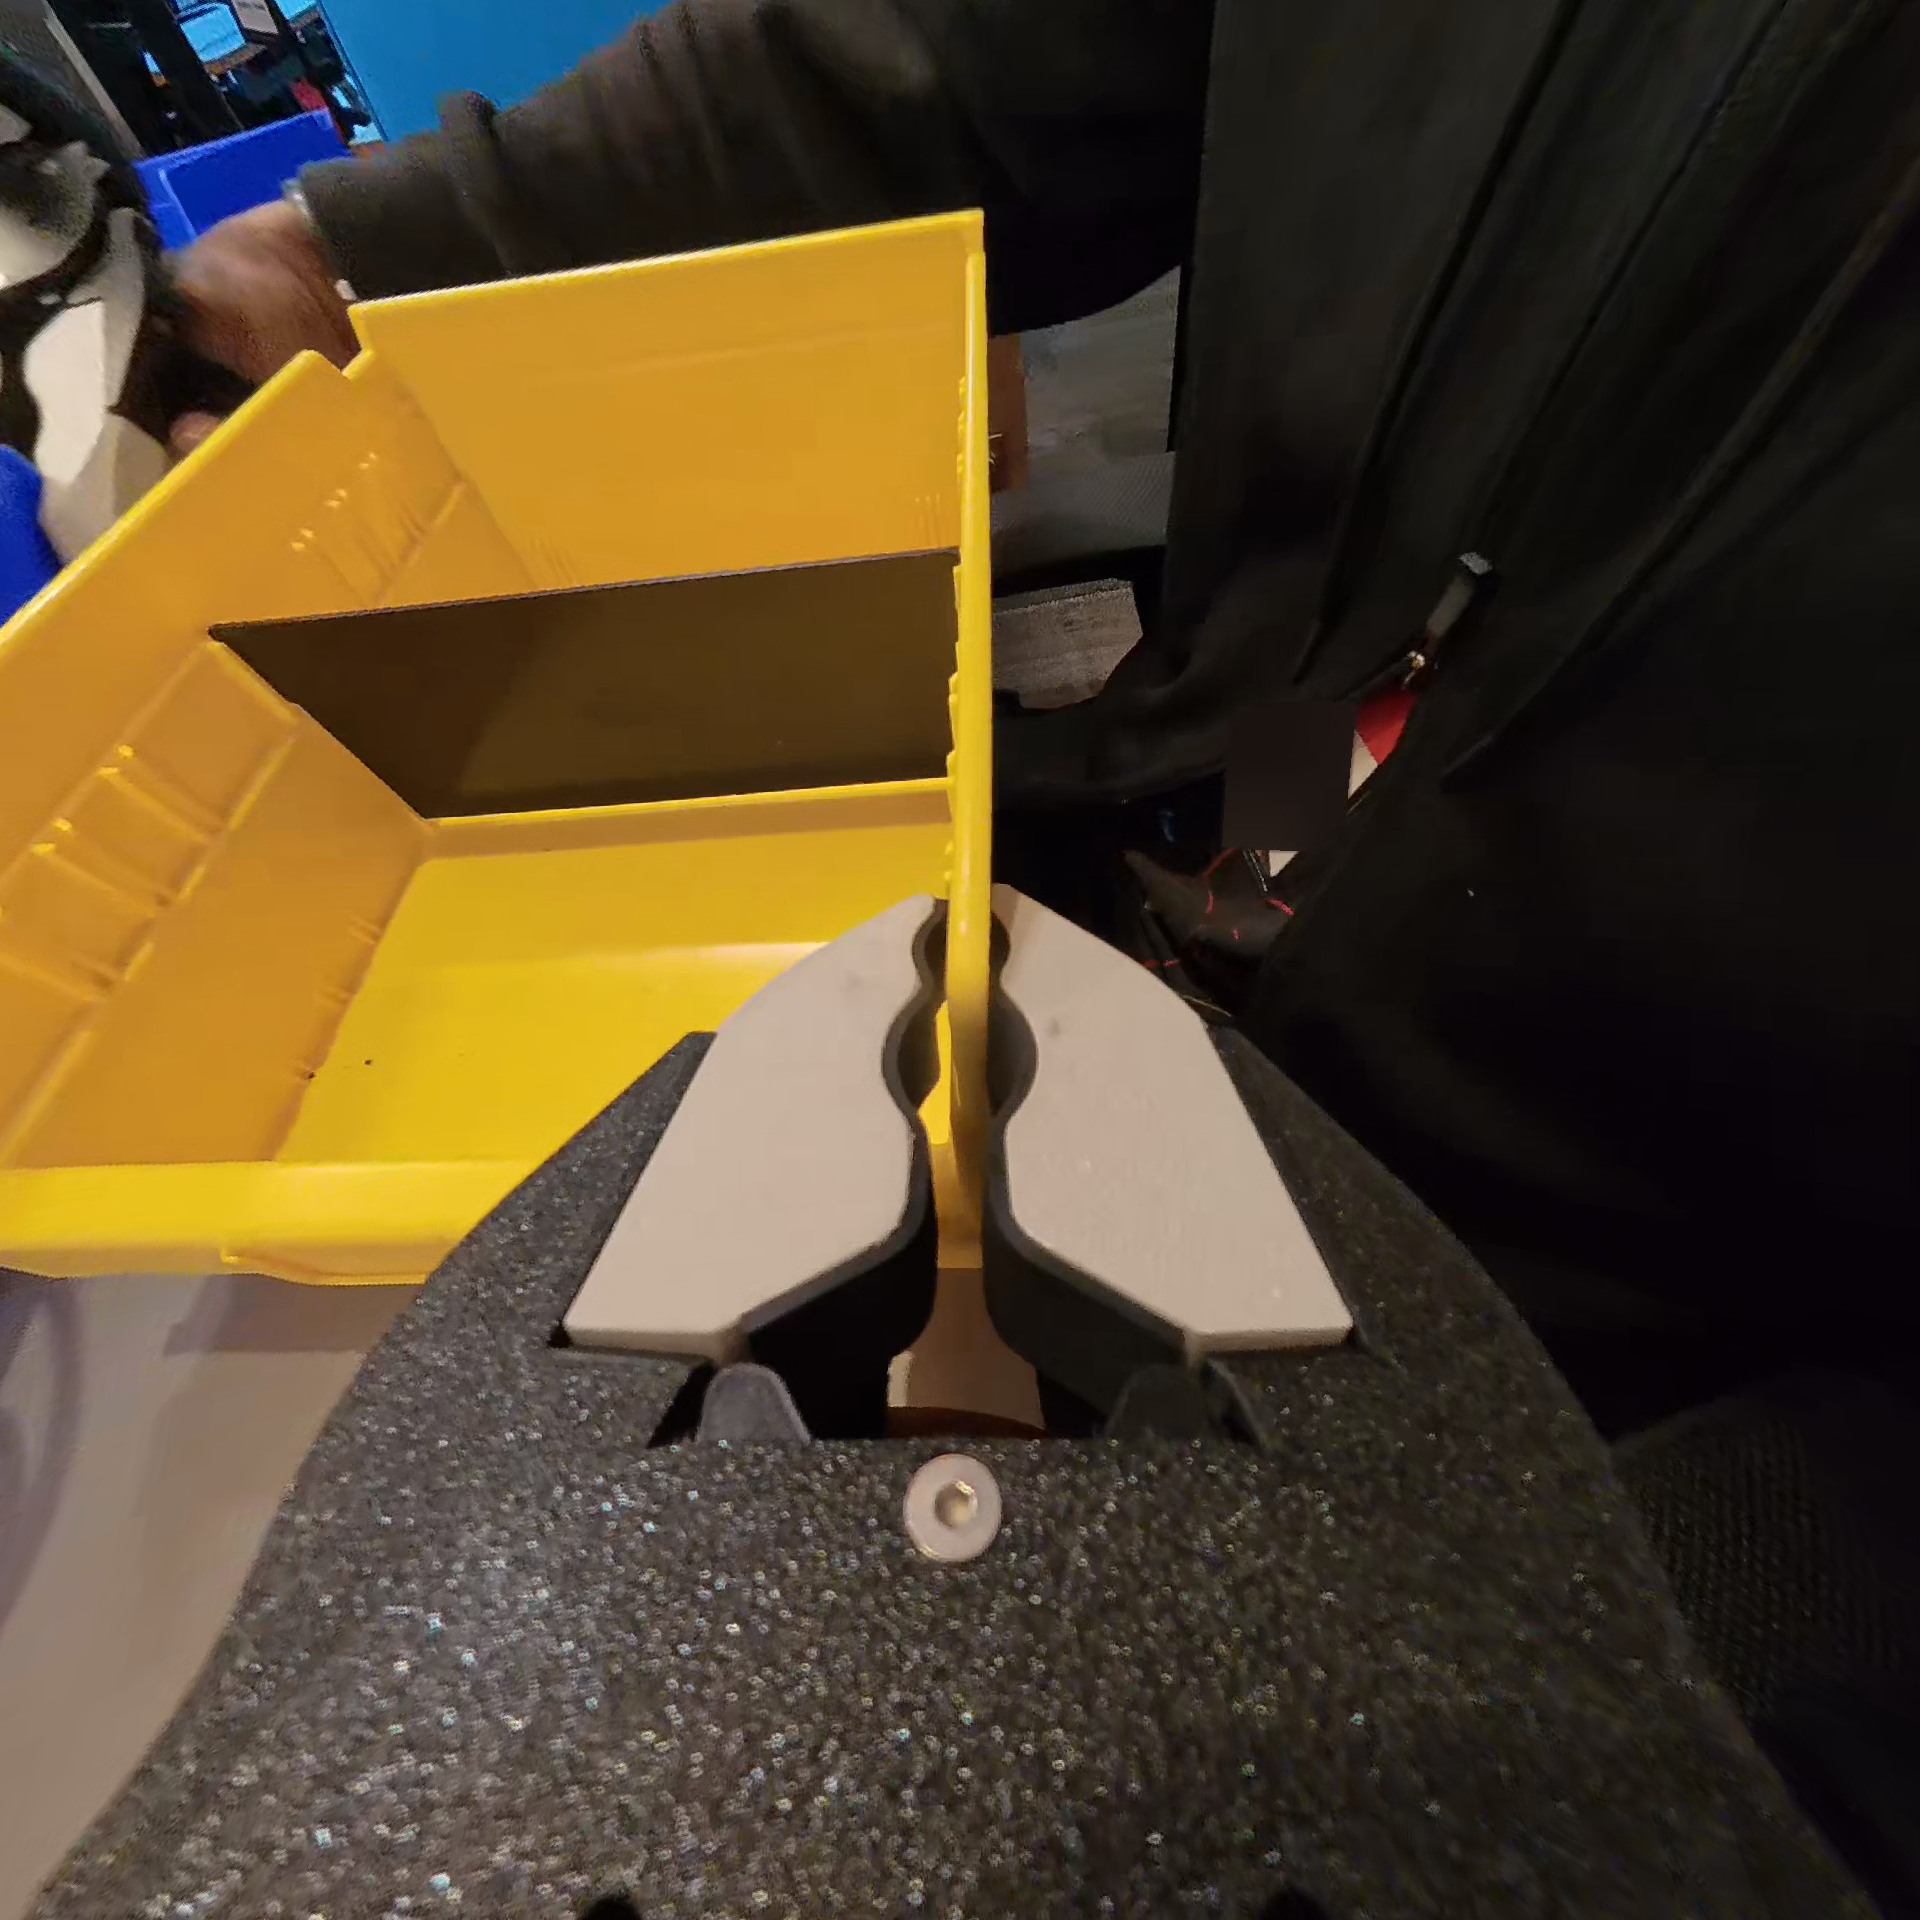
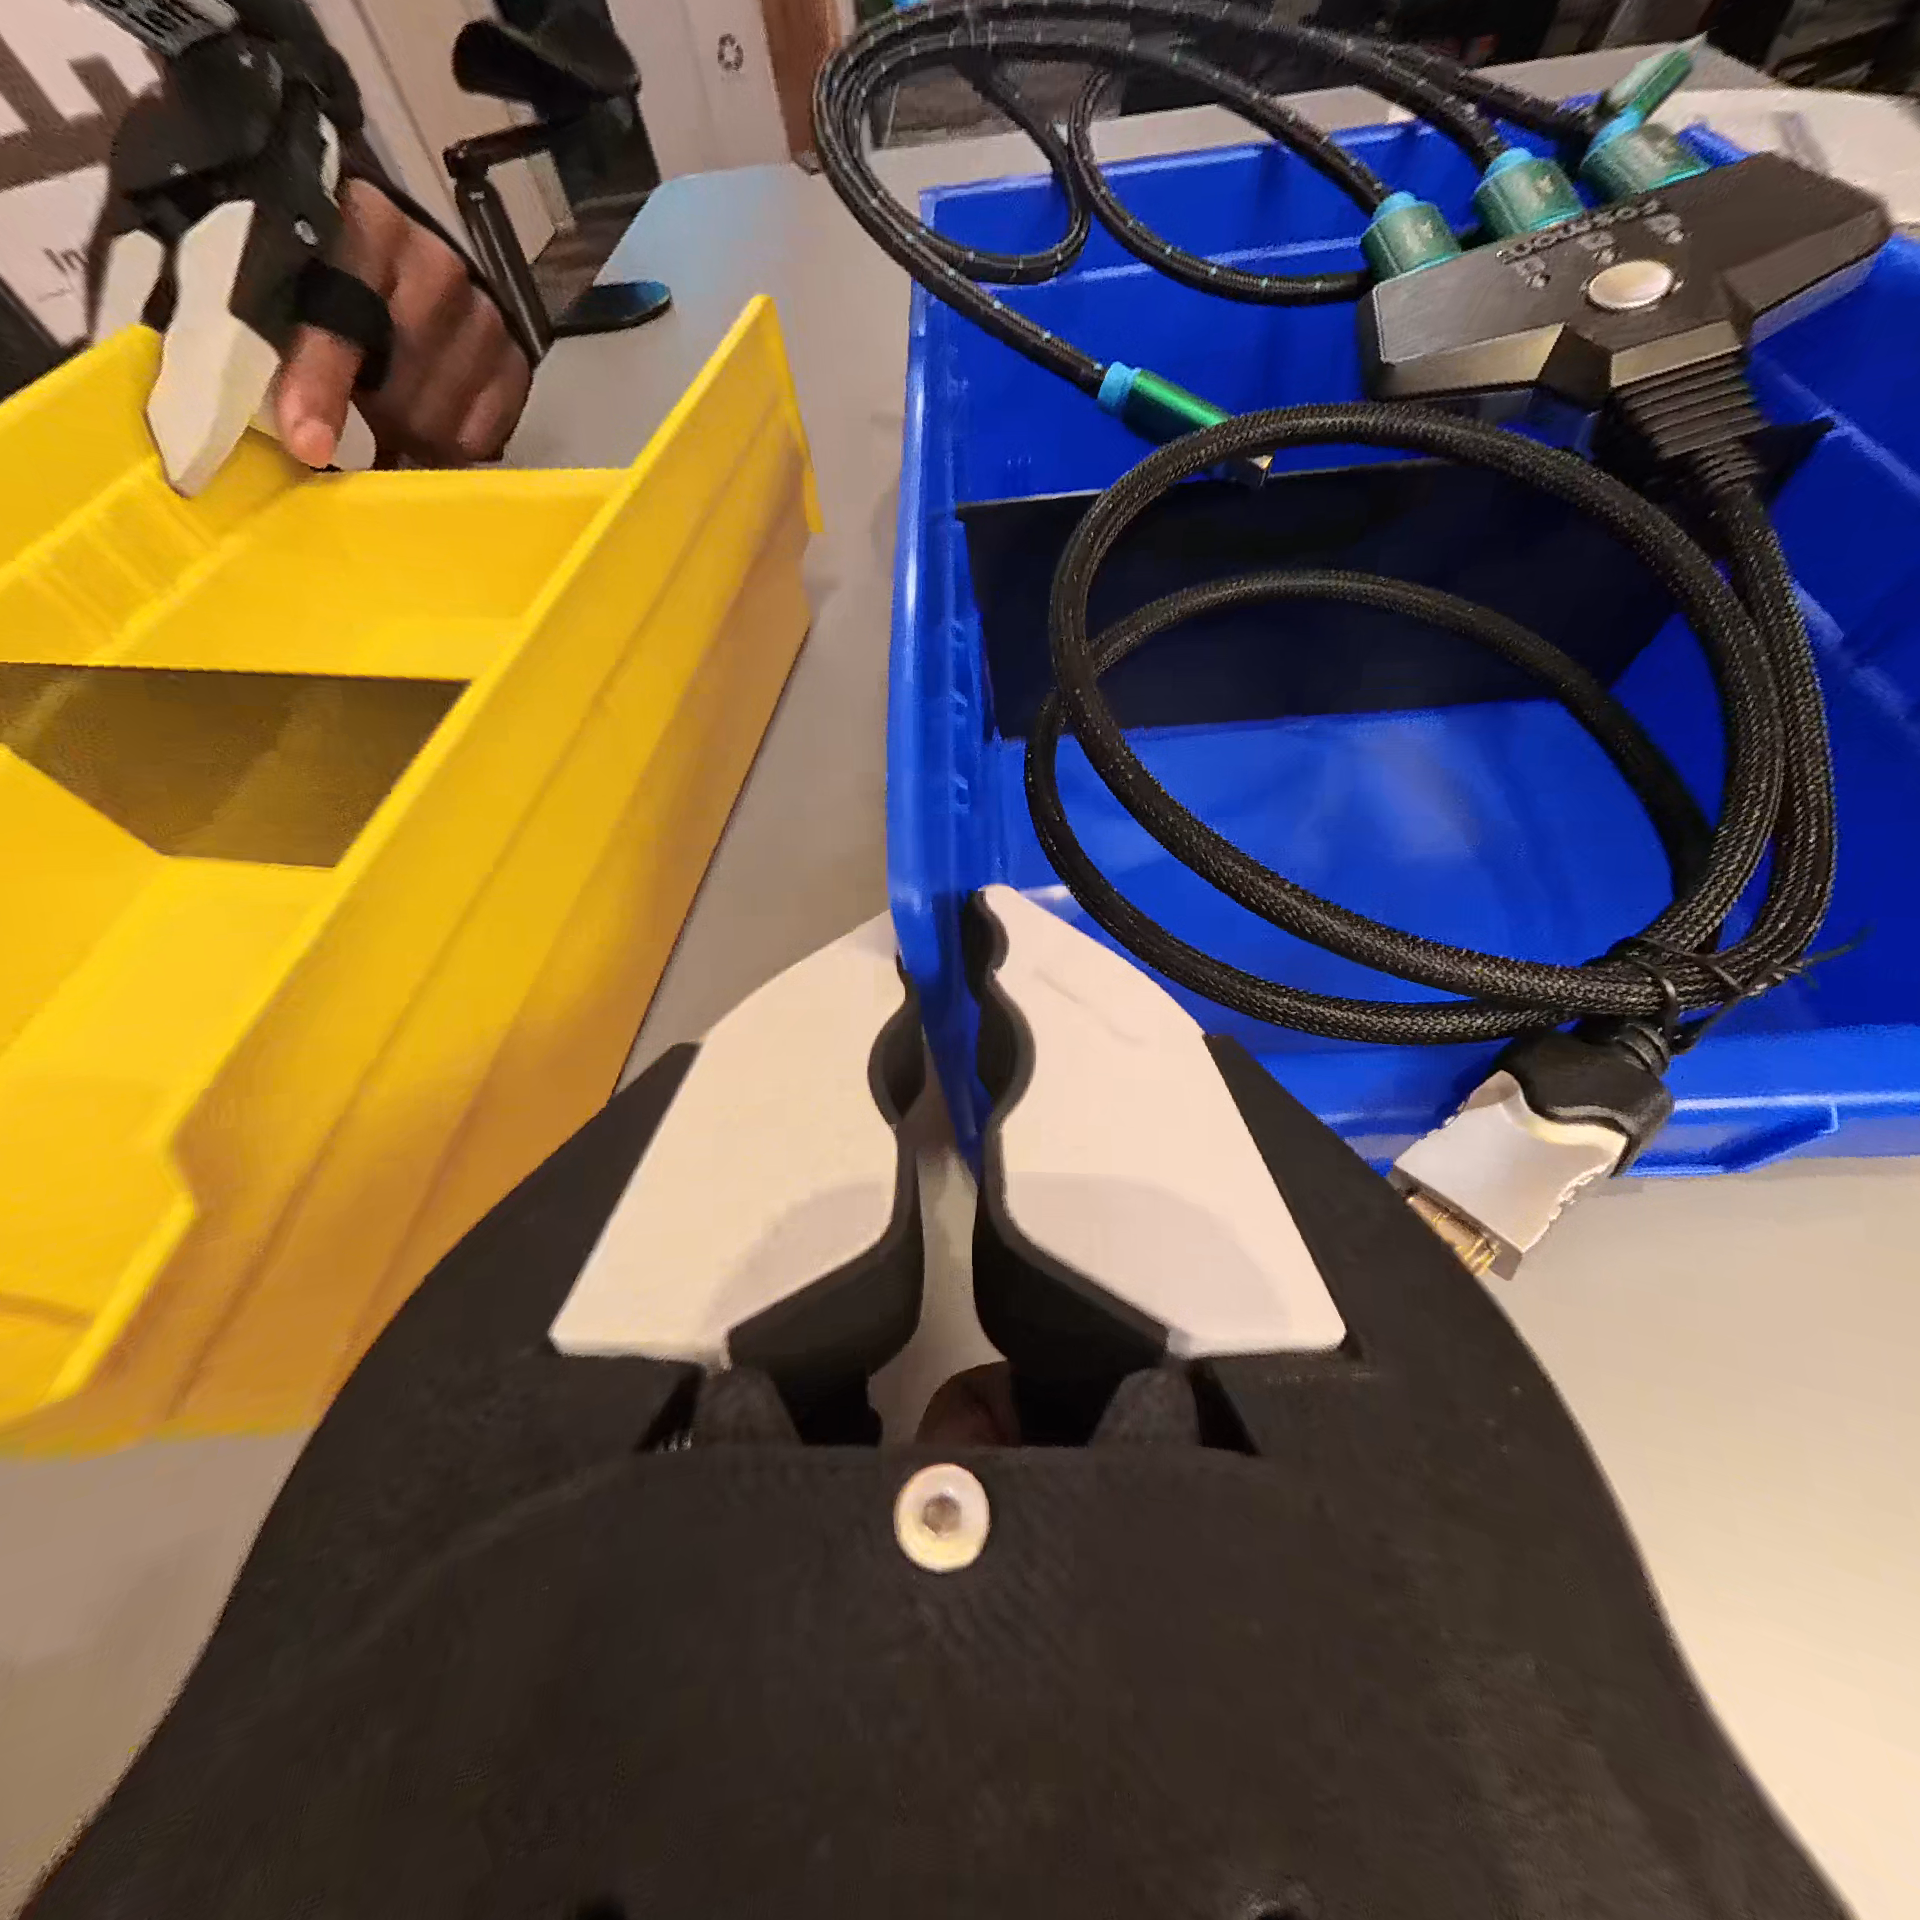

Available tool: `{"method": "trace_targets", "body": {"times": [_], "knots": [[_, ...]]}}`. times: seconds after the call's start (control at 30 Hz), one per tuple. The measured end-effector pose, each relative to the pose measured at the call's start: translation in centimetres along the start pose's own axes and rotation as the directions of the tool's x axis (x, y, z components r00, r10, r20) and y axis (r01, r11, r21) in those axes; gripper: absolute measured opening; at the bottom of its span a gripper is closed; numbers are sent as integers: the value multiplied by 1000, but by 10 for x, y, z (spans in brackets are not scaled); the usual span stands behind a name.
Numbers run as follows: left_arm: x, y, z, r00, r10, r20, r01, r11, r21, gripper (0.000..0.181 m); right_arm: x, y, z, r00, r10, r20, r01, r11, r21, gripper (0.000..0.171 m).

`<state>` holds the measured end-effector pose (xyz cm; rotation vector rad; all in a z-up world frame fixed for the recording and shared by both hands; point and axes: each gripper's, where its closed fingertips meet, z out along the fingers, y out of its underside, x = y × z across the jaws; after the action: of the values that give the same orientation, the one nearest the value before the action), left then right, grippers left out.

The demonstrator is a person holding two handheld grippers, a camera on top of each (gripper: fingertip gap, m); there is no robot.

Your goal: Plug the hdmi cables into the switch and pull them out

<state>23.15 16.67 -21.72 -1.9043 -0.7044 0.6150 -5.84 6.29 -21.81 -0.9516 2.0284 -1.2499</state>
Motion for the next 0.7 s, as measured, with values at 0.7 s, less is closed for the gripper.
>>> {"method": "trace_targets", "body": {"times": [0.7], "knots": [[-47,-42,-15,951,-117,285,54,974,218,36,-22,-59,-20,919,-292,-264,107,831,-545,35]]}}
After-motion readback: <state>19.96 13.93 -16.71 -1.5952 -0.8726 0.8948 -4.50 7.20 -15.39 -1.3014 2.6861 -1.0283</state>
